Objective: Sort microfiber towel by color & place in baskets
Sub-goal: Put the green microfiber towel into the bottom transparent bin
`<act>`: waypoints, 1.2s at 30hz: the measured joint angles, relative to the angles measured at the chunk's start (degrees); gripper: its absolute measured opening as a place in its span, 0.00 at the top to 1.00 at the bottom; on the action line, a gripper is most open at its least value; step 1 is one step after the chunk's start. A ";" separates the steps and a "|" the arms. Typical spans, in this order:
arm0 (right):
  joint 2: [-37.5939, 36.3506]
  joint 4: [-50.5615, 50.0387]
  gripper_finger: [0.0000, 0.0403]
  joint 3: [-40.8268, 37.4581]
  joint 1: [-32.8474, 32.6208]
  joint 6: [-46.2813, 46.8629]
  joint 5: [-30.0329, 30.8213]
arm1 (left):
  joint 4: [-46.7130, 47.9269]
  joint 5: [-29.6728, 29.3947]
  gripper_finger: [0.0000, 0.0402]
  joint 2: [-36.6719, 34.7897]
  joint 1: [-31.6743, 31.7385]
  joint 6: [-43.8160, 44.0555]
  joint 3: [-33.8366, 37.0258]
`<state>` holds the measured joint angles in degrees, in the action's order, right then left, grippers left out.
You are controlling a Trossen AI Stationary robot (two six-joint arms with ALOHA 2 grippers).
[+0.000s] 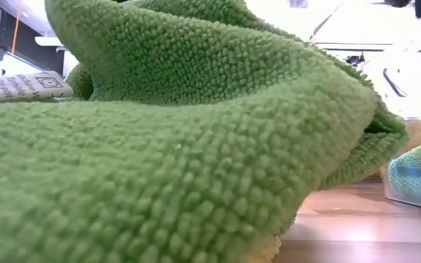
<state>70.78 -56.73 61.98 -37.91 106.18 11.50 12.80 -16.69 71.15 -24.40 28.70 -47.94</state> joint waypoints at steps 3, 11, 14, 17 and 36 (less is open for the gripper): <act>5.66 -3.18 0.57 6.84 -4.95 8.80 3.44 | -2.29 0.06 0.81 -4.05 0.00 0.23 4.34; 24.83 -15.03 0.70 21.80 -7.91 16.78 -6.92 | -4.24 0.02 0.81 -7.59 0.00 0.25 7.82; 29.19 -14.17 0.76 22.77 -7.91 16.99 -11.39 | -4.33 0.03 0.81 -7.57 0.00 -0.18 7.82; 31.63 -9.85 0.82 21.30 -8.78 18.50 -12.03 | -4.61 0.04 0.81 -7.56 0.00 -0.30 7.80; 32.33 -8.09 0.98 6.45 -11.99 13.54 -19.18 | -10.10 2.77 0.81 -7.53 -0.02 8.45 7.78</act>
<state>103.11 -64.83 68.43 -49.90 119.72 -7.68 2.70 -13.92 63.61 -24.43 37.15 -40.16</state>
